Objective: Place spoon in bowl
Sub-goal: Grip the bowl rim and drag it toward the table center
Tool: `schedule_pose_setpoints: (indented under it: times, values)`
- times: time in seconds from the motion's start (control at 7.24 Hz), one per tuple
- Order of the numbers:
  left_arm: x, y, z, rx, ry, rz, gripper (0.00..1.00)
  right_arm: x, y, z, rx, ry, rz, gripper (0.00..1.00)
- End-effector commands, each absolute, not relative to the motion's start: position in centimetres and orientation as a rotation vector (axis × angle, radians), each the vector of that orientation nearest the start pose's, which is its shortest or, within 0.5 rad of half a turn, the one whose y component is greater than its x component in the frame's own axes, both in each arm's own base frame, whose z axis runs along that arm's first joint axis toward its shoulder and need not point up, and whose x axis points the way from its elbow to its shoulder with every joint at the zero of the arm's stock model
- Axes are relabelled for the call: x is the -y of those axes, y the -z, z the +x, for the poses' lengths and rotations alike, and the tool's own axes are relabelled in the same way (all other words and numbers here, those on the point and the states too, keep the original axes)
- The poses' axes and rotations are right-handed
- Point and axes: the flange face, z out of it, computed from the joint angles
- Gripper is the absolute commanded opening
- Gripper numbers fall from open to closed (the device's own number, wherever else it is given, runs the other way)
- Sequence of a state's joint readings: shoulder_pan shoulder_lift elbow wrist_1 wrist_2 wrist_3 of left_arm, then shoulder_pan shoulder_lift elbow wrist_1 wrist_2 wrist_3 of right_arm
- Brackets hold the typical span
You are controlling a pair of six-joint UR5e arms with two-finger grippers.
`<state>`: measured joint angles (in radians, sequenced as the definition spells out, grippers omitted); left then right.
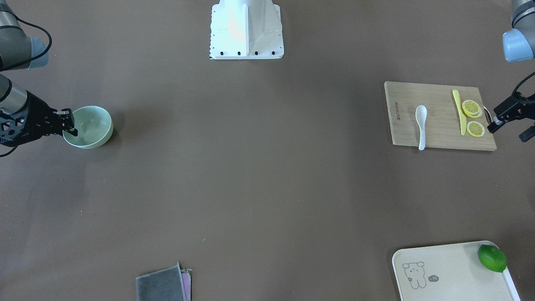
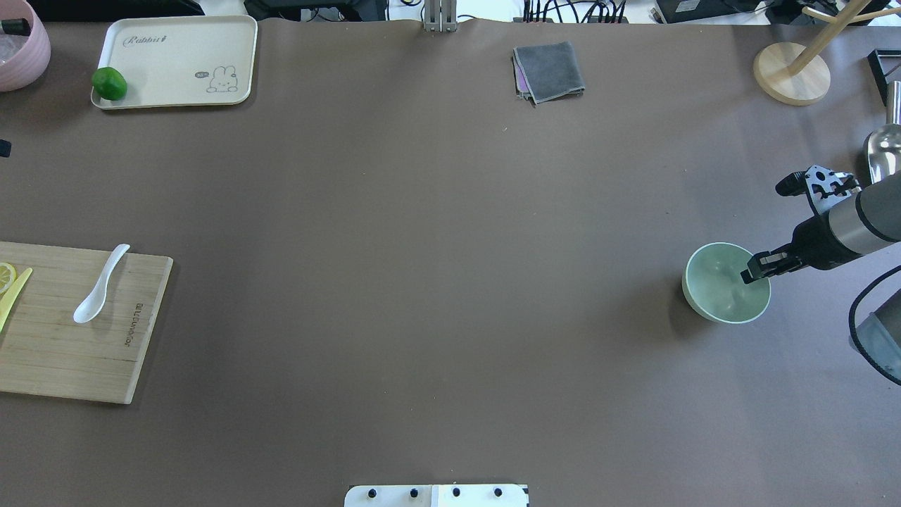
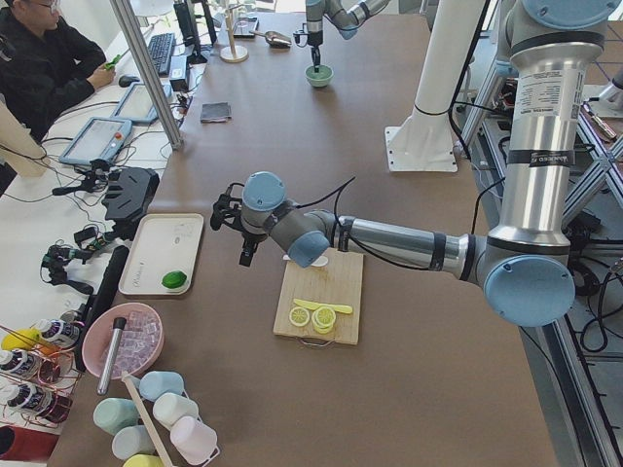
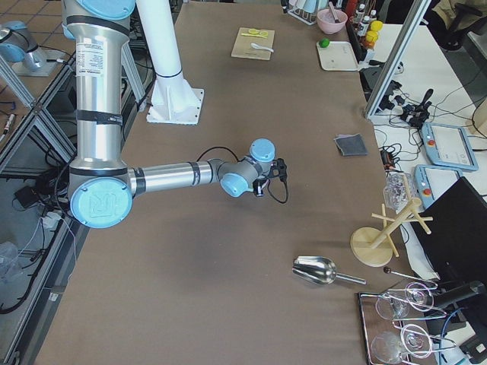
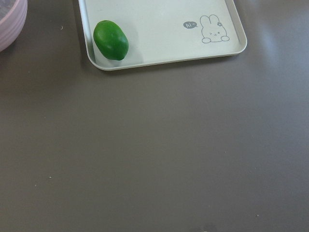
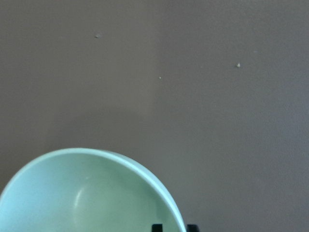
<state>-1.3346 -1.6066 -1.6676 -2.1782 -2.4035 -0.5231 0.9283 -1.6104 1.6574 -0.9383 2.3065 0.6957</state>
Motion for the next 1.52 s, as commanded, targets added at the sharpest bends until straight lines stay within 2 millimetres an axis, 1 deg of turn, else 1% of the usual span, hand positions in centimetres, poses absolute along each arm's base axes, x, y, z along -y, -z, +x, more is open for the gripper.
schedule_pose_setpoints:
  times: [0.0,0.14,0.28,0.41,0.55,0.69,0.83,0.97,1.11,1.24,1.38]
  values:
    - [52.3,-51.3,6.4,-0.994,-0.050,0.358,0.98,44.5,-54.9,-25.1,0.975,0.198,0.079,0.00]
    - [52.3,-51.5,6.5,-0.993,-0.048,0.354,0.98,46.0,-51.6,-26.3,1.015,0.134,0.076,0.00]
    - [52.3,-51.9,6.5,-0.990,-0.048,0.350,0.98,48.3,-46.5,-28.3,1.075,0.057,0.070,0.00]
    - [52.4,-52.2,6.5,-0.989,-0.046,0.344,0.98,49.2,-42.1,-31.3,1.121,0.039,0.067,0.00]
    - [52.4,-52.4,6.5,-0.987,-0.044,0.340,0.98,49.3,-37.8,-35.2,1.158,0.038,0.057,0.00]
    - [52.5,-52.9,6.5,-0.985,-0.040,0.332,0.98,48.7,-33.1,-40.6,1.154,-0.008,0.080,0.00]
    - [52.7,-53.2,6.6,-0.985,-0.038,0.325,0.98,48.5,-28.2,-45.1,1.110,-0.019,0.081,0.00]
    - [53.1,-54.1,6.6,-0.984,-0.038,0.327,0.98,47.9,-23.8,-48.8,1.063,-0.005,0.052,0.00]
    - [53.6,-54.7,6.8,-0.987,-0.043,0.338,0.98,46.8,-23.3,-51.2,1.036,-0.001,0.078,0.00]
    - [53.6,-55.0,6.8,-0.988,-0.044,0.342,0.98,46.4,-23.8,-52.9,1.011,-0.003,0.091,0.00]
    - [53.6,-54.8,6.8,-0.990,-0.046,0.346,0.98,46.3,-23.9,-54.6,0.993,0.000,0.096,0.00]
